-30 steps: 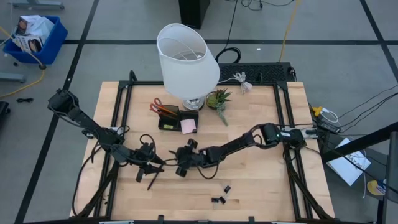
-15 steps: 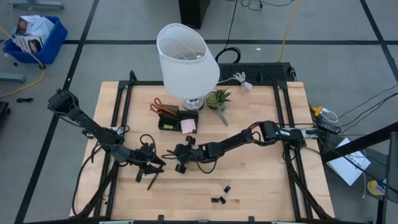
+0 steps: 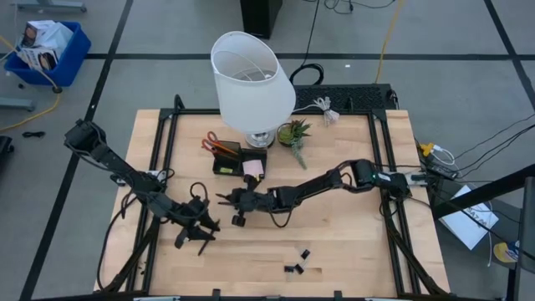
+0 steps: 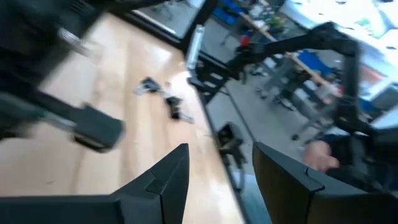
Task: Pick and place office supplies into organizer
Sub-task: Put the black pen into the black desk organizer
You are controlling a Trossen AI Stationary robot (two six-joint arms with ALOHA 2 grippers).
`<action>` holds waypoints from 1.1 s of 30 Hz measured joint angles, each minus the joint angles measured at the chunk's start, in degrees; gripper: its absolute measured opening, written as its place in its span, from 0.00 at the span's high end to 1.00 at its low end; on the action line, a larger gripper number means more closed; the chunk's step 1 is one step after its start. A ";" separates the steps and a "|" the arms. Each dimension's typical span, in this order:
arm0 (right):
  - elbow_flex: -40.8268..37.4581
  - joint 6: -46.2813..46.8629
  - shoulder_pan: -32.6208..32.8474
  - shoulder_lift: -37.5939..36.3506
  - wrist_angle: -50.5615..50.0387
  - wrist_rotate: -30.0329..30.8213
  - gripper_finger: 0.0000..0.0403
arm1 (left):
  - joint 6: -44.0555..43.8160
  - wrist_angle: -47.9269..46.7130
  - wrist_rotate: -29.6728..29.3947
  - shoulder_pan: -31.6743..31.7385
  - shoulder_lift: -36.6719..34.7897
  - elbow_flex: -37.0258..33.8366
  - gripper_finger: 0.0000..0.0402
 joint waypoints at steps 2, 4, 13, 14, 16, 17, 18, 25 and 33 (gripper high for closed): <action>0.01 -1.56 -0.47 -0.33 1.13 1.34 0.94 | 0.25 1.01 2.03 0.00 0.02 -0.01 0.55; 0.00 -3.65 -1.19 -1.12 2.48 1.68 0.94 | 0.63 2.14 3.77 0.00 0.00 0.00 0.55; 0.11 -10.09 -5.44 -1.47 18.99 1.27 0.94 | 4.14 7.03 9.19 -1.80 0.02 -0.02 0.55; 0.11 -9.93 -6.15 -1.49 19.79 1.13 0.94 | 4.51 7.88 9.47 -2.26 0.02 -0.02 0.55; 0.11 -9.64 -7.52 -1.49 20.97 0.56 0.94 | 5.40 8.90 10.50 -3.06 0.01 -0.02 0.55; 0.11 -9.55 -8.23 -1.49 21.40 -0.48 0.94 | 6.24 9.39 11.03 -3.55 0.02 -0.02 0.55; 0.11 -8.97 -8.92 -1.49 22.04 -1.30 0.94 | 7.14 9.93 11.46 -3.99 0.02 -0.02 0.55; 0.11 -7.39 -12.68 -1.49 28.24 -6.73 0.94 | 9.23 11.01 11.87 -5.69 0.02 -0.02 0.55; 0.15 -11.73 -13.77 -1.49 31.71 -9.64 0.94 | 9.18 10.66 12.26 -5.73 0.00 0.00 0.55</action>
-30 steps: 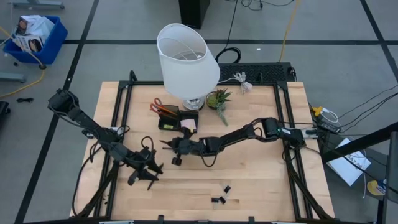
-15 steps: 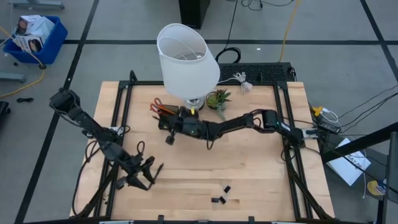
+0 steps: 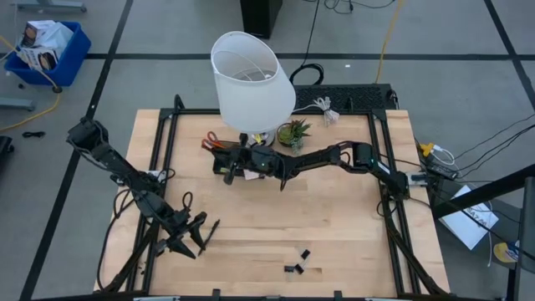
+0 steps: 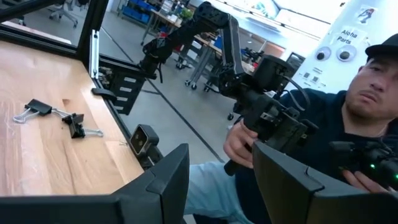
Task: Pick and place office supplies into organizer
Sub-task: Put the black pen into the black desk organizer
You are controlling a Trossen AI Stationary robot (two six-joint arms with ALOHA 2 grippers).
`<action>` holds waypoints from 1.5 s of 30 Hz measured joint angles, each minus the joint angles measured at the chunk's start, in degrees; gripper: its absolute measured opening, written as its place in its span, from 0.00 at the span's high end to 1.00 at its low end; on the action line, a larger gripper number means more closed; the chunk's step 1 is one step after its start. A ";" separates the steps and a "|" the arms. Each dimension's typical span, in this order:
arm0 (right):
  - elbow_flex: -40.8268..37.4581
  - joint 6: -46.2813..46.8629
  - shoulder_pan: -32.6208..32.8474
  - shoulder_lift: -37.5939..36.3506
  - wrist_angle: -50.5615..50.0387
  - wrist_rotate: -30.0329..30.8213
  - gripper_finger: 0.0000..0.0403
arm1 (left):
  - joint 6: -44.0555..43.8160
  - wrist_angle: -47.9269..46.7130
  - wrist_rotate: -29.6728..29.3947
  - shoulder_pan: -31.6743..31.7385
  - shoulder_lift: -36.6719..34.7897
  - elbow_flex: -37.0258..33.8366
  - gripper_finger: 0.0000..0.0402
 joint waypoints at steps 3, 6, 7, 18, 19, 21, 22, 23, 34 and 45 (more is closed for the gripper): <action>0.00 0.22 -0.76 0.00 0.81 -1.32 0.94 | 0.11 0.07 0.00 0.00 0.00 0.00 0.55; 0.01 0.08 -1.23 0.00 1.23 0.04 0.94 | 0.13 0.23 -0.01 0.11 0.02 -0.01 0.55; 0.00 -0.05 -1.39 0.00 1.57 0.35 0.94 | 0.13 0.24 0.00 0.22 0.00 0.00 0.55; 0.01 2.84 -4.93 1.32 4.03 -4.23 0.94 | 0.15 0.28 0.00 1.55 0.01 0.00 0.55; 0.00 2.98 -4.89 1.36 4.24 -4.23 0.94 | 0.15 0.26 0.00 1.63 0.01 0.00 0.55; 0.00 3.23 -4.83 1.36 4.36 -4.32 0.94 | 0.17 0.28 0.00 1.73 0.02 0.00 0.55; 0.02 3.23 -4.83 1.36 4.39 -4.30 0.94 | 0.17 0.26 0.00 1.82 0.00 0.00 0.55; 0.02 3.23 -4.83 1.36 4.39 -4.30 0.94 | 0.17 0.27 0.00 1.98 0.01 0.00 0.55; 5.29 4.56 -4.85 5.29 3.61 -5.74 0.94 | 0.33 0.28 0.04 3.02 0.02 0.00 0.55; 15.19 1.71 -4.13 11.87 -1.71 -5.52 0.94 | -1.07 0.31 -0.02 2.86 0.02 0.02 0.55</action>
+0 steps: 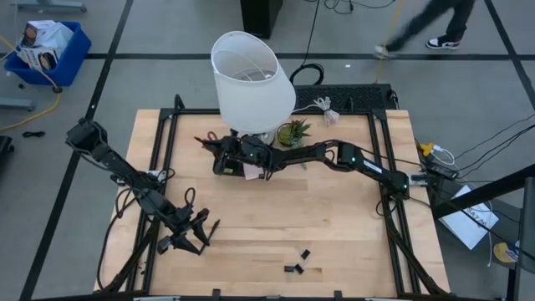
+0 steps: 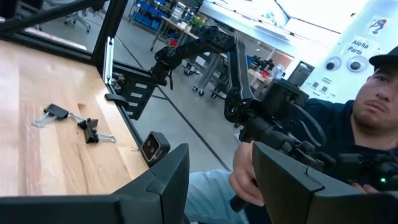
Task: Pick and place office supplies into organizer
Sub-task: Put the black pen into the black desk organizer, then put the black binder clip into the black desk organizer
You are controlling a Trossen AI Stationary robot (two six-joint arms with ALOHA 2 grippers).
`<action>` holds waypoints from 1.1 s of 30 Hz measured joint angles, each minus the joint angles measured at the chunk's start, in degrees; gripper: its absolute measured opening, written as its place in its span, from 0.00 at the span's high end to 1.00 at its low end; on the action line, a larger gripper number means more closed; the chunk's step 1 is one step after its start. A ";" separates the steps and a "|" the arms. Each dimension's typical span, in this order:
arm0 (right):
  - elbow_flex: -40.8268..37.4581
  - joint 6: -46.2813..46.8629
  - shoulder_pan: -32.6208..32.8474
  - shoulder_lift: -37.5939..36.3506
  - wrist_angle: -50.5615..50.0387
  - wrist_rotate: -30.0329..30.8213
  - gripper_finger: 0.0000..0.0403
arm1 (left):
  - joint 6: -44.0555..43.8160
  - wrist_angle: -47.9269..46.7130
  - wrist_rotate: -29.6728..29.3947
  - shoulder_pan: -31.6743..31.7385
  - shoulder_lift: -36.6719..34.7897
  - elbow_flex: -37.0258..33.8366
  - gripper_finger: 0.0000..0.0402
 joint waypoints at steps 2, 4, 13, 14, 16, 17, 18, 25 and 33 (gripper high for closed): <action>0.02 -1.43 -0.01 -0.05 0.02 0.20 0.94 | -0.46 -0.04 0.06 -0.08 -0.01 0.00 0.55; 0.09 -3.15 0.06 -0.11 0.61 0.03 0.94 | -0.58 -0.04 0.43 -0.38 -0.02 0.00 0.55; 0.09 -7.99 0.06 -0.18 -0.77 5.89 0.94 | -0.38 -0.07 0.63 -1.22 -0.01 0.00 0.55; 0.09 -8.66 0.06 -0.18 -1.01 6.54 0.93 | -0.38 -0.08 0.63 -1.22 -0.02 0.00 0.55; 0.09 -8.99 0.06 -0.19 -0.99 7.71 0.93 | -0.36 -0.09 0.61 -1.22 -0.02 0.00 0.55; 0.09 -8.99 0.06 -0.20 -0.85 7.73 0.93 | -0.35 -0.09 0.63 -1.22 -0.02 0.00 0.55; 0.09 -9.00 0.04 -0.20 -0.79 7.74 0.93 | -0.35 -0.09 0.62 -1.22 -0.02 0.00 0.55; -0.35 -10.85 -0.07 -0.19 -0.90 7.55 0.89 | -0.33 -0.11 0.61 -1.22 -0.02 0.00 0.55; -0.35 -10.04 -0.89 -0.17 -0.88 7.75 0.81 | -0.44 -0.13 0.61 -1.22 -0.02 0.00 0.55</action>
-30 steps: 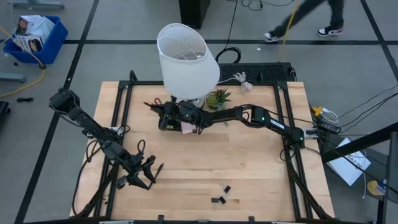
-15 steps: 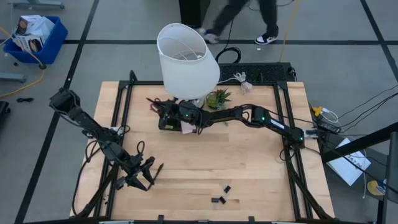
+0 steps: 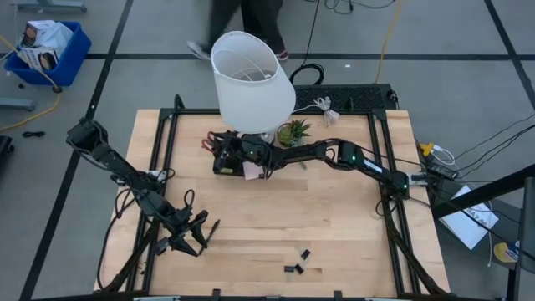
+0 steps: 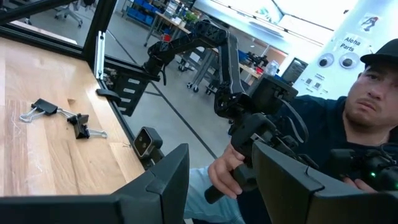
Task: Pick and place office supplies into organizer
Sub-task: Put the black binder clip into the black desk organizer
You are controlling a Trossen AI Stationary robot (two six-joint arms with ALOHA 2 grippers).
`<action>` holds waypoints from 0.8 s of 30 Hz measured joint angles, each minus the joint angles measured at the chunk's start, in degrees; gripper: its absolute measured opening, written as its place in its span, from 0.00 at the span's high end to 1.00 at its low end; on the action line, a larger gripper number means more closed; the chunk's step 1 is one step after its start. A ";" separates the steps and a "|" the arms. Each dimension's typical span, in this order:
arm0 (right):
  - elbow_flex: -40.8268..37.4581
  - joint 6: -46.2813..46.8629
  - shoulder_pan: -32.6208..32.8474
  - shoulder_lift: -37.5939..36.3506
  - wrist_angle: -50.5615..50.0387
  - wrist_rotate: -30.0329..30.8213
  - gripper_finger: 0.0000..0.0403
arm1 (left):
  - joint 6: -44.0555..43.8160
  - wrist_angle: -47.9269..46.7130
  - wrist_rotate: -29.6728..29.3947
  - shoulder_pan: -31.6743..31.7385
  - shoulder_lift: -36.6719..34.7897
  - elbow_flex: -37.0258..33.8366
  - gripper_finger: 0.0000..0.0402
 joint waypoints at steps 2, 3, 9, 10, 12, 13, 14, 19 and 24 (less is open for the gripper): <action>0.00 0.00 -0.18 -0.01 0.00 -0.04 0.80 | -0.05 0.00 0.00 0.00 0.01 0.00 0.55; 0.00 0.00 -0.18 -0.02 0.00 -0.10 0.79 | -0.04 -0.02 0.00 0.00 0.01 0.00 0.55; -0.07 -1.26 2.28 -0.02 1.47 -1.79 0.76 | 0.04 -0.55 0.00 0.00 0.00 0.00 0.55; -0.07 -1.58 3.17 -0.02 1.61 -2.01 0.76 | 0.06 -0.52 0.00 0.00 0.00 0.00 0.55; -0.07 -1.75 4.96 -0.02 0.74 -2.30 0.76 | 0.44 -0.59 0.00 0.00 0.00 0.00 0.55; -0.07 -1.71 5.93 -0.02 -0.25 -2.13 0.76 | 0.87 -0.69 -0.01 0.00 0.00 0.00 0.55; -0.07 -1.77 6.95 -0.02 -1.73 -1.97 0.76 | 1.21 -0.90 -0.03 0.00 0.00 0.00 0.55; -0.15 -4.72 12.67 -1.49 -11.79 -1.72 0.78 | 1.12 -2.75 -1.31 0.00 0.02 0.00 0.55; -0.13 -9.85 18.18 -5.98 -20.91 7.66 0.80 | -1.49 -2.84 -5.78 0.00 0.02 0.00 0.55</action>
